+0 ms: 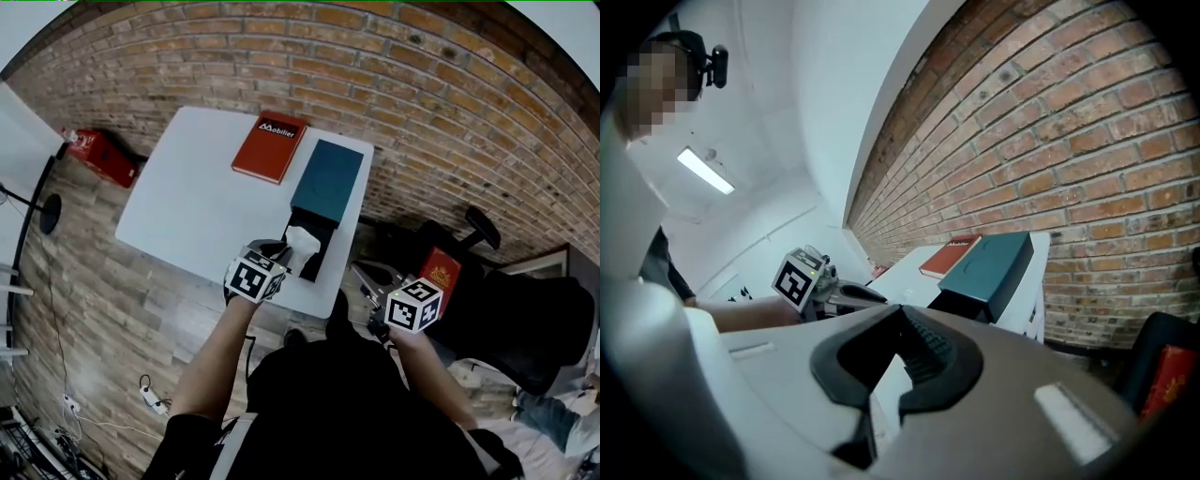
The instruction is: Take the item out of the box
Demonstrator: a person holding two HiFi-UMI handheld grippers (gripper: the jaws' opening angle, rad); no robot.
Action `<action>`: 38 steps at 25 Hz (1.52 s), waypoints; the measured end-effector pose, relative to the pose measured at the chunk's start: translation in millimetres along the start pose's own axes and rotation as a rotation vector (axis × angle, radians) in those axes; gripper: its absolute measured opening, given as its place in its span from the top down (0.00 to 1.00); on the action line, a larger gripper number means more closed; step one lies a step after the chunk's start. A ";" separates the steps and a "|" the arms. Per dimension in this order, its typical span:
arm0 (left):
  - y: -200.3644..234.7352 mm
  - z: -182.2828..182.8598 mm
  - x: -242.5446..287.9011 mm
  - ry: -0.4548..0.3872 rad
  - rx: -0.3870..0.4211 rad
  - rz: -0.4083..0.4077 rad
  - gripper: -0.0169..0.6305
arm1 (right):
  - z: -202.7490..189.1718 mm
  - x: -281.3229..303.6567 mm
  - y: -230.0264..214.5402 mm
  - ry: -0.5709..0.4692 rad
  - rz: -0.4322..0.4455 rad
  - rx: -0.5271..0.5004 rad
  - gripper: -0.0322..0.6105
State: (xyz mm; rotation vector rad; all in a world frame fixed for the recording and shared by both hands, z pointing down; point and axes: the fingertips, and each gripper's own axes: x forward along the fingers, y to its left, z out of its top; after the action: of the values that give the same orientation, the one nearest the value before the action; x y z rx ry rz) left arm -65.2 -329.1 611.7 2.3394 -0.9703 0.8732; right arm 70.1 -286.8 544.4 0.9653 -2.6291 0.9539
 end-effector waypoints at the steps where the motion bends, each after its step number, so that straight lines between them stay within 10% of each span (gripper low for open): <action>1: 1.5 -3.6 1.5 0.007 0.002 0.002 0.90 | -2.3 1.0 4.0 0.002 0.001 -0.002 0.95; 38: 6.9 24.4 -183.8 -0.477 -0.148 0.144 0.91 | 11.5 -5.0 92.0 -0.019 0.064 -0.183 0.95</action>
State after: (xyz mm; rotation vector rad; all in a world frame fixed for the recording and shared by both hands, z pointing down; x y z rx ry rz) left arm -162.3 -265.1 467.1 2.4170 -1.3539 0.2732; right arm 16.2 -237.8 486.8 0.8554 -2.7207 0.7047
